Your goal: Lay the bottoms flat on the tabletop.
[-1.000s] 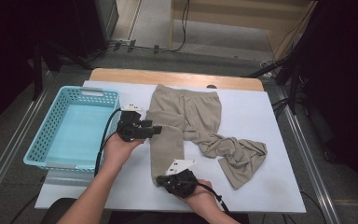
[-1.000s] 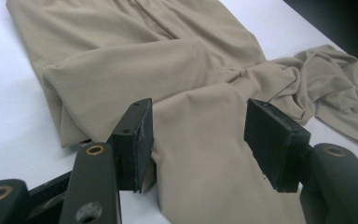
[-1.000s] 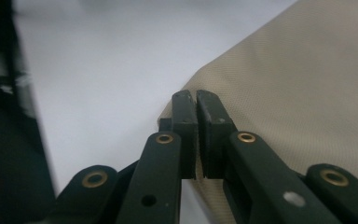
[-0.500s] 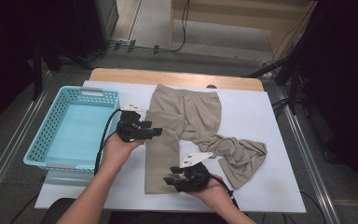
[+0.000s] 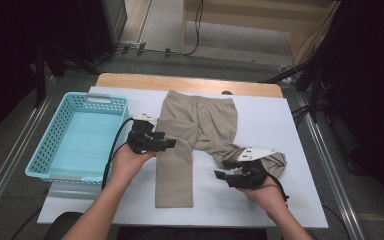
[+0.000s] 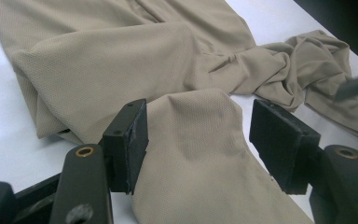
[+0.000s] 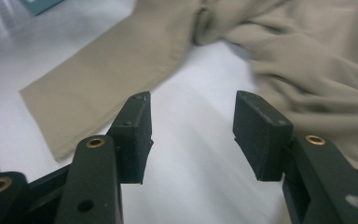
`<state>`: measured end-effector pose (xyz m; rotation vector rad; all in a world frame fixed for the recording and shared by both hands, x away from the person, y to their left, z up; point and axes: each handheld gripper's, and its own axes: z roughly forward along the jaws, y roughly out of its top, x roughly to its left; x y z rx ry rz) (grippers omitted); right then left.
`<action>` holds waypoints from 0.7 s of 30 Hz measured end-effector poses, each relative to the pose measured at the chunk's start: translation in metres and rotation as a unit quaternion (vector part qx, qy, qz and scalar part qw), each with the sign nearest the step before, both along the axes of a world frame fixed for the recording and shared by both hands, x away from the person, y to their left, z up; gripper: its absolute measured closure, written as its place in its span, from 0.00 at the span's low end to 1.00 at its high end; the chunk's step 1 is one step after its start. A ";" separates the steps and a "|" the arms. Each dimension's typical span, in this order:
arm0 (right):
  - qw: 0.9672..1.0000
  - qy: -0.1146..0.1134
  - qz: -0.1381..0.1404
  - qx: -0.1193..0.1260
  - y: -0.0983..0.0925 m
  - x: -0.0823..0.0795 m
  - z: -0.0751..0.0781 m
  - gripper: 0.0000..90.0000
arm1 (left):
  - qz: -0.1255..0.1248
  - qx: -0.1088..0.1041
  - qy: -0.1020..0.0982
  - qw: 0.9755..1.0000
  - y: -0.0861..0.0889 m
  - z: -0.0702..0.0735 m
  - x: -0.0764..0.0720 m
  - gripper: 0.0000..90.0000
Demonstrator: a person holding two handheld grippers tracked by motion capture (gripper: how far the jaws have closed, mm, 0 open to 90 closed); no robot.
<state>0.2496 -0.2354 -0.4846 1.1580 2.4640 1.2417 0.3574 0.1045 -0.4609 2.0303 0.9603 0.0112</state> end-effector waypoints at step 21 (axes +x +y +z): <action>0.990 0.016 -0.139 -0.014 -0.098 0.043 -0.035 0.40 | -0.012 0.008 0.001 1.000 -0.010 -0.004 -0.001 0.42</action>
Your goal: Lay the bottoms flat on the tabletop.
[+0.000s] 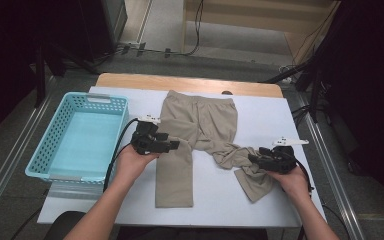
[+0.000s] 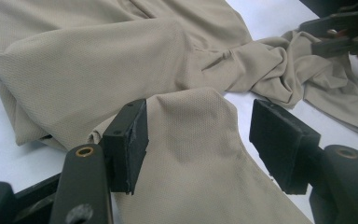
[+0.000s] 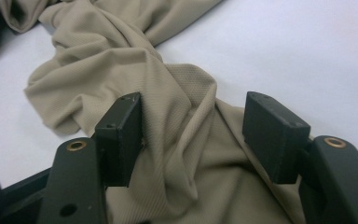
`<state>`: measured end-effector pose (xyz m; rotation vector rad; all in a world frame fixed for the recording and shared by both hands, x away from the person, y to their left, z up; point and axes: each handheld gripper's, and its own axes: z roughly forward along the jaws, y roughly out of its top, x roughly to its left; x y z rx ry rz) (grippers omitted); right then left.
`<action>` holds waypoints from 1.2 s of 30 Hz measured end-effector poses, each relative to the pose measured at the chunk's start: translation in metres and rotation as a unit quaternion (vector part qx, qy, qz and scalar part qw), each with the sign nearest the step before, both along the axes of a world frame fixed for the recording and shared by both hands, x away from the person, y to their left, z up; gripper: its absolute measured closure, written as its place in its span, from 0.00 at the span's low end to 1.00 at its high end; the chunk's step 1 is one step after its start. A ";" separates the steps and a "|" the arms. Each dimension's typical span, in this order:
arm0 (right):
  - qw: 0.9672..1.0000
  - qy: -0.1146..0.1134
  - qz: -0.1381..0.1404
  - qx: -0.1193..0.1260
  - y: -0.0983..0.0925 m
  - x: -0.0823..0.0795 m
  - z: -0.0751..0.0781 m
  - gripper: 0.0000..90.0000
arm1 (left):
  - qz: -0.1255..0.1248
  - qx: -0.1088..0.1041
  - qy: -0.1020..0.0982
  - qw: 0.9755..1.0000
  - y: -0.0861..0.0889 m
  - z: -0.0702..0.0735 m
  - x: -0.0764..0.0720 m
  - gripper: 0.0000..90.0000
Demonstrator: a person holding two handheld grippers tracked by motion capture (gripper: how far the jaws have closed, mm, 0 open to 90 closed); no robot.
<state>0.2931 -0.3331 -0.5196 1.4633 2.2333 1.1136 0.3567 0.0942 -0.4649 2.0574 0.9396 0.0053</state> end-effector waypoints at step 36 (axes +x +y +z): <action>0.994 -0.048 0.093 -0.007 0.068 -0.073 0.051 0.55 | -0.039 -0.002 -0.009 0.999 -0.035 0.006 -0.012 0.42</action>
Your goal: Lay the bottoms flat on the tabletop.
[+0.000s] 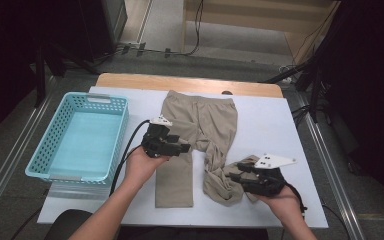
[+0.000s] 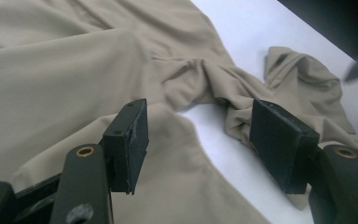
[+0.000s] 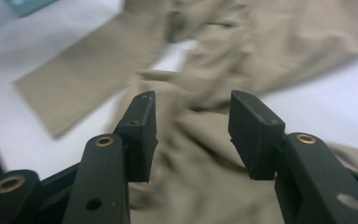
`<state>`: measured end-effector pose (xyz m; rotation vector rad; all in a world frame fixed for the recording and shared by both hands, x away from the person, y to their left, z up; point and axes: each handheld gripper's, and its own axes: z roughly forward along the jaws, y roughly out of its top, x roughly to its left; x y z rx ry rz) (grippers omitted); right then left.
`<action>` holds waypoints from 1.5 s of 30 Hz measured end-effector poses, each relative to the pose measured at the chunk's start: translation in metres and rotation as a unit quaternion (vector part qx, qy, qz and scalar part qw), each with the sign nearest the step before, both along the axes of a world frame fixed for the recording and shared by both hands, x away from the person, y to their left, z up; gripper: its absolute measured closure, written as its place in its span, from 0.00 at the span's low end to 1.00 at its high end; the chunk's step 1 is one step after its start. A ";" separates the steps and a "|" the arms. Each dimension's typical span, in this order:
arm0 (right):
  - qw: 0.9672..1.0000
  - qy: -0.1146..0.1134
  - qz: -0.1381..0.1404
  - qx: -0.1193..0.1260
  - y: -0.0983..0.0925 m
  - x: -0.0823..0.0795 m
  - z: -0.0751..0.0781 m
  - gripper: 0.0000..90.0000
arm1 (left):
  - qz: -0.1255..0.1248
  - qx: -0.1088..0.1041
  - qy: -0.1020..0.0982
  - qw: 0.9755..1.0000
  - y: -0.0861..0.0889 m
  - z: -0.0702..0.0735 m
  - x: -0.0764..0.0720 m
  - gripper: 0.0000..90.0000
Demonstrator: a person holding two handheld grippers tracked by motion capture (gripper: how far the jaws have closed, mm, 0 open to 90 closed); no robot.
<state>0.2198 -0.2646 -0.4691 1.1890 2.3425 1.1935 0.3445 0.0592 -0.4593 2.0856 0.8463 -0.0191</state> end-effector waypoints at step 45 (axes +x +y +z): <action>0.990 0.051 0.128 0.008 0.037 -0.043 -0.003 0.58 | 0.022 0.056 0.058 0.997 -0.021 -0.029 0.028 0.93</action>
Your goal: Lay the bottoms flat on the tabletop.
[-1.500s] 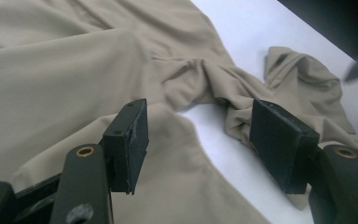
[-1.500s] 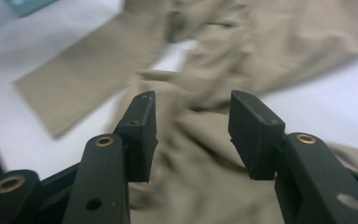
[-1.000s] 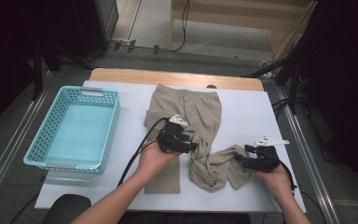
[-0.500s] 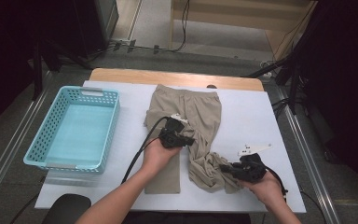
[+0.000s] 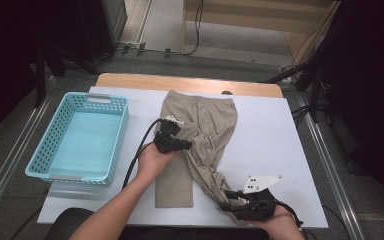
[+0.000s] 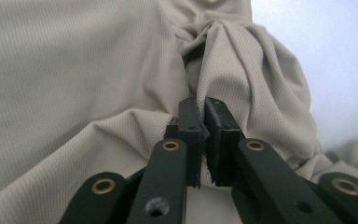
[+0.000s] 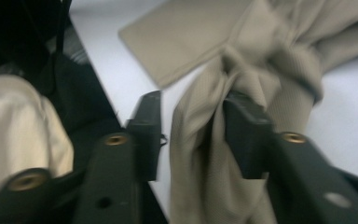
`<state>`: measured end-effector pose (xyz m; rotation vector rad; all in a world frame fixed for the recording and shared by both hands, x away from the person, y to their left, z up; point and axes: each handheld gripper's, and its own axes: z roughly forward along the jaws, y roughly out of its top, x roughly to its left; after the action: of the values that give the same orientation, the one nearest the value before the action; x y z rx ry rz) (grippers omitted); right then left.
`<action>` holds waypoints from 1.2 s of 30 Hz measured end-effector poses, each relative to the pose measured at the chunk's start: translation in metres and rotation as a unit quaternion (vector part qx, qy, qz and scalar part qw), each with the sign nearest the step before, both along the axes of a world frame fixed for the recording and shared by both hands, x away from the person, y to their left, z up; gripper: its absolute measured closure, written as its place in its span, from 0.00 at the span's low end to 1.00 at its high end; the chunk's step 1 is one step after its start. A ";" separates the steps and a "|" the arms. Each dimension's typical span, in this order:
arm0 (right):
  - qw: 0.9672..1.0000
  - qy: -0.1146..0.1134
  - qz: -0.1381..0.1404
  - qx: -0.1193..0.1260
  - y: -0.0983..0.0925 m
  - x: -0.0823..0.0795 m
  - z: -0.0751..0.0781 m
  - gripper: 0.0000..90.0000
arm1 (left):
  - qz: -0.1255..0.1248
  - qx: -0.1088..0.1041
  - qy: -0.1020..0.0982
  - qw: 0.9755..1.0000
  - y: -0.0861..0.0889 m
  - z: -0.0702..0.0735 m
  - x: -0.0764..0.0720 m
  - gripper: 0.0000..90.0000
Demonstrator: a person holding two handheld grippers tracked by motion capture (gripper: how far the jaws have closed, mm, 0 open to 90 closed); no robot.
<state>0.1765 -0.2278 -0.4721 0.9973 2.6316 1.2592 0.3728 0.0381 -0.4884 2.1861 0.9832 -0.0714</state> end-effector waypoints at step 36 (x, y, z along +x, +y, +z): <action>0.981 0.003 -0.191 -0.036 -0.021 0.110 -0.031 0.98 | -0.091 -0.049 0.016 0.994 -0.028 -0.008 -0.067 0.96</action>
<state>0.2860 -0.2491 -0.5029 1.4078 2.3139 1.0640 0.3059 0.0098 -0.4964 2.1848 0.7780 -0.2365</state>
